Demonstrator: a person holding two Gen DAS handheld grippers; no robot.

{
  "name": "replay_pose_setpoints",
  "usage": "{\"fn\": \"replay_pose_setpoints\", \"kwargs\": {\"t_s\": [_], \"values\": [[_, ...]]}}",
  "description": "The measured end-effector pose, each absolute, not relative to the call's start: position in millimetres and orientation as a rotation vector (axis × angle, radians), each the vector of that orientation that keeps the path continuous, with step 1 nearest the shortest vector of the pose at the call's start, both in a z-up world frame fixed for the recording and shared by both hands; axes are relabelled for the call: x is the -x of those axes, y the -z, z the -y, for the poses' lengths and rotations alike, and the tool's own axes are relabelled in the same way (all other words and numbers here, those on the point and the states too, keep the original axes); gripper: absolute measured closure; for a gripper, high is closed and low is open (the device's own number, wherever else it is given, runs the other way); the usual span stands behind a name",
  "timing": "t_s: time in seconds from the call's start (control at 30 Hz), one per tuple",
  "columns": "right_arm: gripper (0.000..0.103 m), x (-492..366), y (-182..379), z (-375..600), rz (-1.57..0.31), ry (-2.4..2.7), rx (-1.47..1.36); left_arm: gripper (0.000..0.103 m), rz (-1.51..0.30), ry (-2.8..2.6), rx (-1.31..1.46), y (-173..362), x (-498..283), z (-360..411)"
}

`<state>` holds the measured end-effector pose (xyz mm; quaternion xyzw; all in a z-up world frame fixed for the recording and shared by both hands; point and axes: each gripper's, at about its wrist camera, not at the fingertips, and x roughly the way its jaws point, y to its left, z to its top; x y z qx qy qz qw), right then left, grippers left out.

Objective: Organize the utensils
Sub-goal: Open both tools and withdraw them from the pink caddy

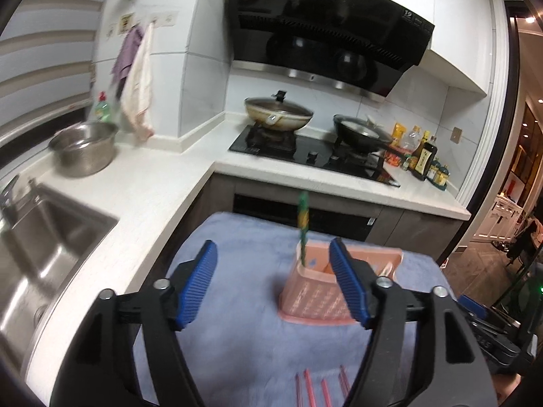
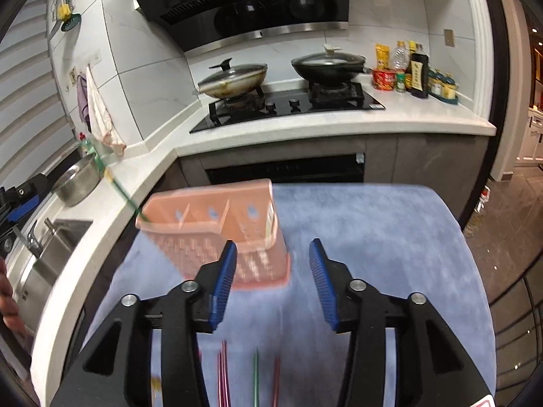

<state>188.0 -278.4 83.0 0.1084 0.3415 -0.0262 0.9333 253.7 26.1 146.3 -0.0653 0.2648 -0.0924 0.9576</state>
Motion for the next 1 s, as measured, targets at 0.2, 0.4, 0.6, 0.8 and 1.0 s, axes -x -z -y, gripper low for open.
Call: {"fn": "replay_pose_setpoints", "kwargs": {"t_s": [0.2, 0.4, 0.6, 0.8, 1.0], "values": [[0.051, -107.4, -40.3, 273.3, -0.793, 0.077, -0.239, 0.035, -0.656, 0.144, 0.064, -87.8, -193.8, -41.3], [0.051, -46.8, 4.7, 260.1, -0.89, 0.118, -0.244, 0.035, -0.793, 0.135, 0.083, -29.1, -144.0, -48.5], [0.051, -19.7, 26.8, 244.2, -0.927, 0.124, -0.225, 0.035, -0.873, 0.154, 0.052, 6.0, -105.2, -39.4], [0.052, -12.2, 41.4, 240.9, -0.947, 0.134, -0.253, 0.035, -0.912, 0.177, 0.043, 25.4, -82.9, -30.2], [0.06, -14.7, 47.8, 232.6, -0.952, 0.121, -0.249, 0.035, -0.938, 0.181, 0.06, 35.7, -76.1, -28.3]]}}
